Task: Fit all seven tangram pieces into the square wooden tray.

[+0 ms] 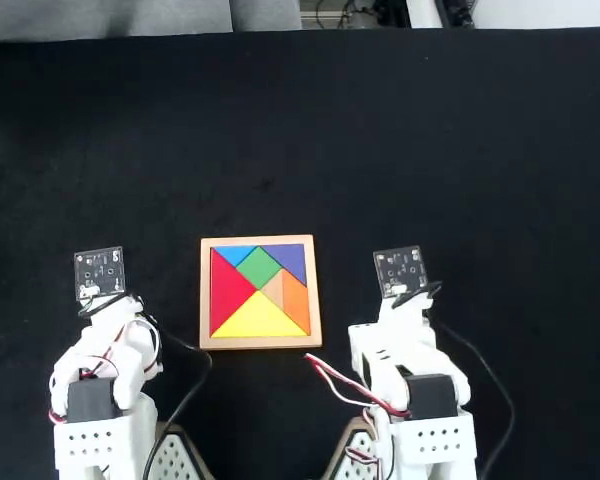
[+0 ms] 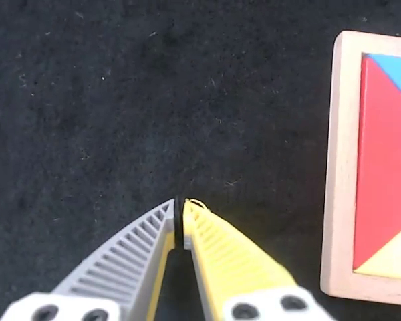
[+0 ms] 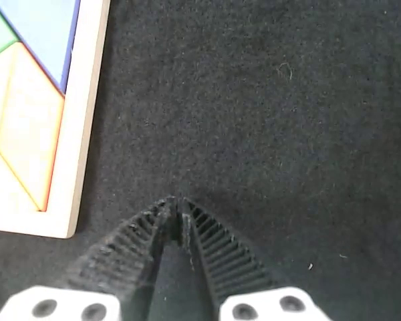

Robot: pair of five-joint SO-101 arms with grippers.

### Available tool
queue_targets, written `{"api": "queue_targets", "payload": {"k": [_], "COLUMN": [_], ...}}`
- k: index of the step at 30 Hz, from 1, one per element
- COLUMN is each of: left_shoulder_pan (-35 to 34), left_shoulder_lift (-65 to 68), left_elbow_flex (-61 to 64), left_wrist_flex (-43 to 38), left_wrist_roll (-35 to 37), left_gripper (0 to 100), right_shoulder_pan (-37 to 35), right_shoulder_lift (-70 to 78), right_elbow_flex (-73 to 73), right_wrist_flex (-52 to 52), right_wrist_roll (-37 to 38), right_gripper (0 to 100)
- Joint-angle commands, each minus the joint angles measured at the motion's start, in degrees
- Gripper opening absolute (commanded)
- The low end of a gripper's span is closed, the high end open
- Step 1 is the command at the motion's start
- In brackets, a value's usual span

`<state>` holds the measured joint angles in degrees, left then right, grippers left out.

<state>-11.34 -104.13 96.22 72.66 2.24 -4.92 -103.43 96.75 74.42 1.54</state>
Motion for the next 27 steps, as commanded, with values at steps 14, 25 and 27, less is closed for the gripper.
{"api": "queue_targets", "payload": {"k": [14, 25, 27], "left_shoulder_pan": [0.3, 0.3, 0.3], "left_shoulder_lift": [-0.2, -0.2, -0.2], "left_elbow_flex": [1.1, 1.1, 1.1], "left_wrist_flex": [0.4, 0.4, 0.4], "left_wrist_roll": [0.3, 0.3, 0.3], "left_gripper": [3, 3, 3], "right_shoulder_pan": [1.0, 1.0, 1.0], "right_shoulder_lift": [-4.9, -4.9, -4.9], "right_elbow_flex": [-0.1, -0.1, -0.1], "right_wrist_flex": [0.4, 0.4, 0.4], "right_wrist_roll": [-0.2, -0.2, -0.2], "right_gripper": [1.2, 1.2, 1.2]}}
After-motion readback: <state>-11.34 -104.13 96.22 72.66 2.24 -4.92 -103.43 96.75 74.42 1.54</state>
